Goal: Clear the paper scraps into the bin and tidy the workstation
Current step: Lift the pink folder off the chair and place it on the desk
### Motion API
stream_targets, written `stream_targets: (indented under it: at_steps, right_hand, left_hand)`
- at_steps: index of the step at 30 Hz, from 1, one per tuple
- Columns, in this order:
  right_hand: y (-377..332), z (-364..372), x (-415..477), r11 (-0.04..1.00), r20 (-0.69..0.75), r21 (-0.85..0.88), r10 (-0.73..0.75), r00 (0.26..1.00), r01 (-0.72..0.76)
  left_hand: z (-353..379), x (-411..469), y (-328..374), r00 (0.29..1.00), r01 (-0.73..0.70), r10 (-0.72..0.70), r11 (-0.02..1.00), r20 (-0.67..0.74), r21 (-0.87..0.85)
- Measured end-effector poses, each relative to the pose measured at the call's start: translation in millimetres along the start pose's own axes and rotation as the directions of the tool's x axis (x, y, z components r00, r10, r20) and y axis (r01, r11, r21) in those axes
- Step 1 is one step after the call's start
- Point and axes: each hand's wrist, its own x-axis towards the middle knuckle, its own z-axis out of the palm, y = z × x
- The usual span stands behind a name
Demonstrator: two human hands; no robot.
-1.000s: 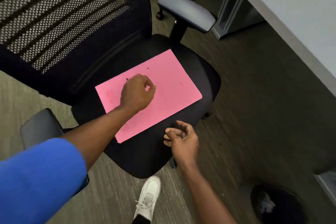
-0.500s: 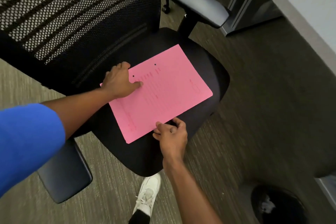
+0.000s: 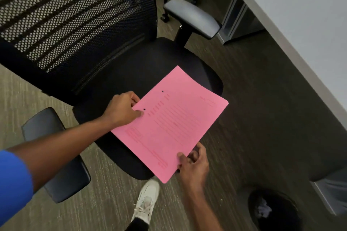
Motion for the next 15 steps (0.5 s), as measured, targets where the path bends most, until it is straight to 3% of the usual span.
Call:
stream_targets:
  at_steps: [15]
  right_hand:
    - [-42.1,-133.2,-72.0,0.971,0.007,-0.16,-0.178,0.984,0.177]
  left_hand:
    - [16.3,-144.1,49.7,0.999,-0.036,0.032,0.987,-0.027,-0.159]
